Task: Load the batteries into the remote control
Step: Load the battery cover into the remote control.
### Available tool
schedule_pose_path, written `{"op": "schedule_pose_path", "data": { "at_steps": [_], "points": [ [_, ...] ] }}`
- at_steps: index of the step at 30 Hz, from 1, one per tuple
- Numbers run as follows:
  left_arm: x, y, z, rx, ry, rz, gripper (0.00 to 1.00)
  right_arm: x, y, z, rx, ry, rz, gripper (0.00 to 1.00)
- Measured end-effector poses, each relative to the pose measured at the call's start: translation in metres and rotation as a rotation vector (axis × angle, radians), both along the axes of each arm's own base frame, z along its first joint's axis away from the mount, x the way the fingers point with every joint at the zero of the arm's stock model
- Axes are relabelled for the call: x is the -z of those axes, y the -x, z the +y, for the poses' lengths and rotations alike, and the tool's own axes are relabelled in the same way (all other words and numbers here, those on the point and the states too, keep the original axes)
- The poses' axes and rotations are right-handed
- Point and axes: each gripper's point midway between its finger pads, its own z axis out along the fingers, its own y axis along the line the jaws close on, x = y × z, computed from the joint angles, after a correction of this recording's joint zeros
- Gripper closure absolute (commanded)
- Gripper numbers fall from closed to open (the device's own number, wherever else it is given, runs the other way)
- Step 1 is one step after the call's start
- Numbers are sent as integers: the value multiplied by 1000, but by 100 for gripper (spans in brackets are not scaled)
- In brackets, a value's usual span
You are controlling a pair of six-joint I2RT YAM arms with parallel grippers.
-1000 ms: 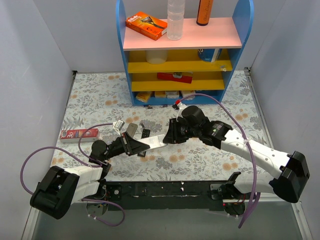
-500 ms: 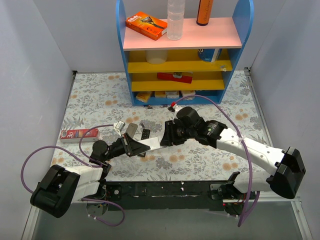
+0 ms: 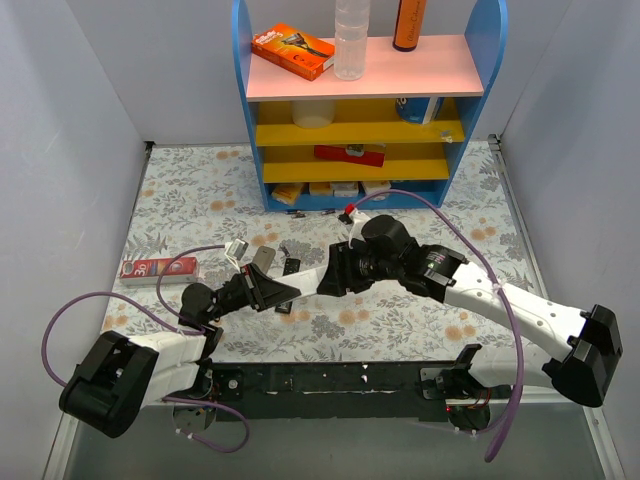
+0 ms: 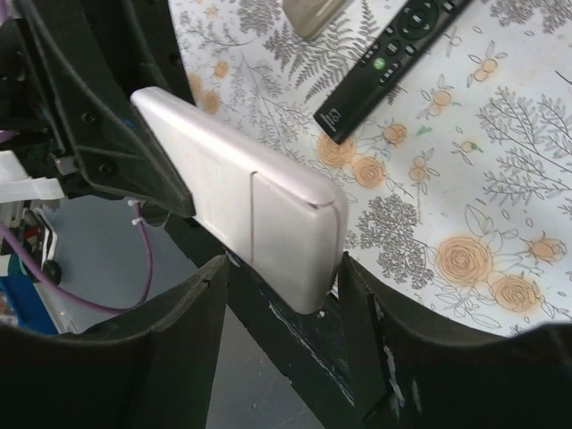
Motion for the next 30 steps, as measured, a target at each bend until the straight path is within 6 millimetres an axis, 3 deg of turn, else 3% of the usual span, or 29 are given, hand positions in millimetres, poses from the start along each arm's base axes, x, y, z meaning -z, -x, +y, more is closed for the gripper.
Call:
{"op": "schedule_pose_path", "data": {
  "at_steps": [9,16,19,23,30],
  "points": [
    [-10,-4,0,-17,24,-31,100,-18,3,1,-41,-56,-50,36],
    [-10,-6,0,-27,25,-25,100,-26,-5,-12,2,-77,-94,34],
    [-10,-7,0,-30,26,-25,100,-28,-9,-15,23,-76,-109,41],
    [-10,-7,0,-31,26,-25,100,-27,-13,-17,39,-67,-121,57],
    [-10,-7,0,-31,24,-21,100,-26,-20,-14,50,-40,-129,64]
  ]
}}
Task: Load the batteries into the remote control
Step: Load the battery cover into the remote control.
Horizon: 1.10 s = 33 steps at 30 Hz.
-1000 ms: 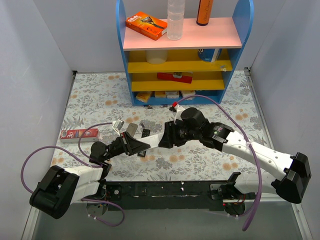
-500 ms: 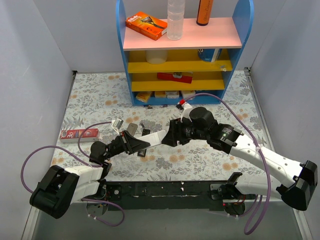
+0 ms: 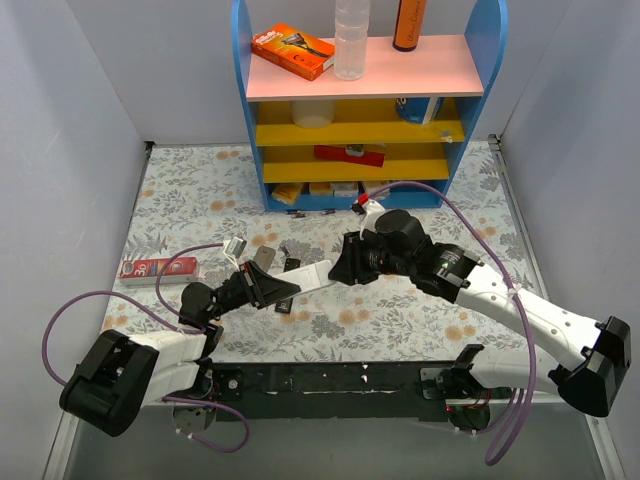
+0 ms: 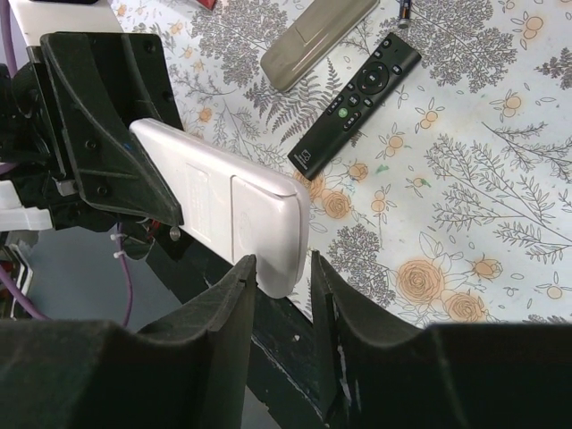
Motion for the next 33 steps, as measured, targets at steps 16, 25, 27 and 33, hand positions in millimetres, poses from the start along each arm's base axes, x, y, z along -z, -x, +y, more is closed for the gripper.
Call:
{"op": "schedule_pose_path", "data": {
  "at_steps": [16,25,27,33],
  "points": [
    [5,-3,0,-11,-12,20,100,7,-6,3,7,48,14,86],
    [3,-2,1,-18,-15,12,100,10,-6,4,5,47,19,77],
    [3,-2,2,-21,-15,11,100,10,-7,4,8,42,18,71],
    [0,-1,2,-21,-10,0,100,10,-7,2,22,36,11,67]
  ]
}}
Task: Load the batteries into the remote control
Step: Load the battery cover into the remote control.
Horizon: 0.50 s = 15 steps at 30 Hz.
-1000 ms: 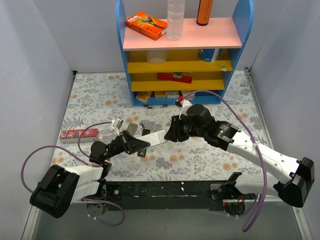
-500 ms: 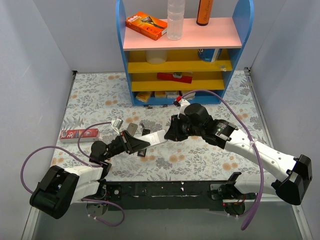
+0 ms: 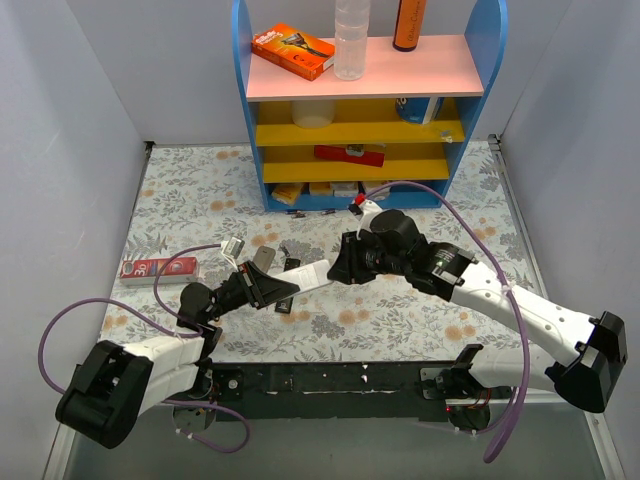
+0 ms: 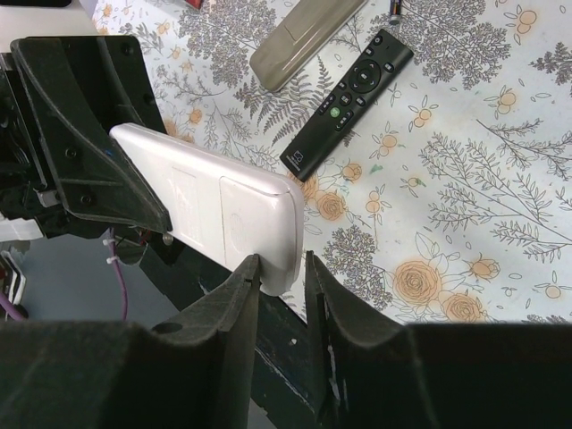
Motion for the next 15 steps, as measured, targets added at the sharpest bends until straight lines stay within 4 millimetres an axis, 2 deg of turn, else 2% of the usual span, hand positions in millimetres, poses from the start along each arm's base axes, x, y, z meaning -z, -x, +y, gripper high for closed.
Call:
{"op": "schedule_pose_path", "data": {
  "at_steps": [7,13,15],
  "points": [
    [-2,1,0,-1,5,-10,100,-3,0,-1,7,-10,-6,71],
    [-4,1,1,-5,9,-17,100,-6,1,1,3,-31,-9,83],
    [-5,1,1,-5,9,-19,100,-6,1,1,2,-31,-8,90]
  ]
}}
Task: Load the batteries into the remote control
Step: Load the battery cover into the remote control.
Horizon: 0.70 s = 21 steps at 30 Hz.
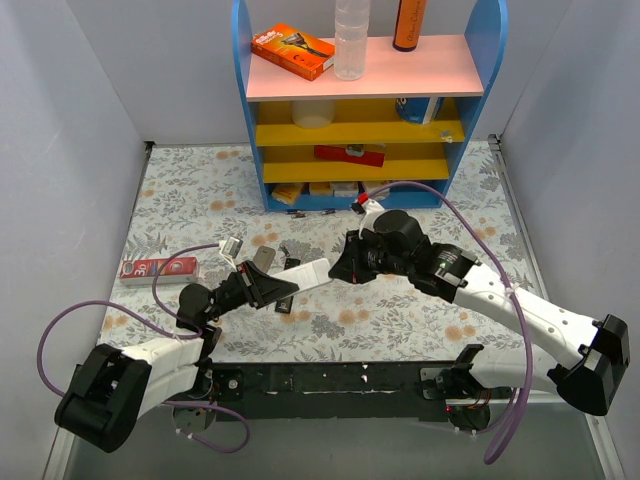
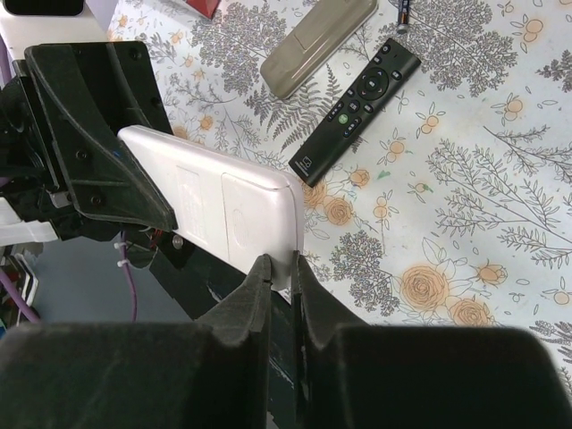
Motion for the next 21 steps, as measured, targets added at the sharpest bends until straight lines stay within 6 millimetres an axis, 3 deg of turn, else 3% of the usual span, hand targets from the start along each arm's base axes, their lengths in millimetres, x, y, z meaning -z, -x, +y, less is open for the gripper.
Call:
{"op": "schedule_pose_path", "data": {
  "at_steps": [11,21],
  "points": [
    [4,-3,4,-30,-11,9,100,5,-3,6,-9,-12,4,95],
    [18,-7,6,-53,-42,60,100,25,-7,14,14,56,4,96]
  ]
}}
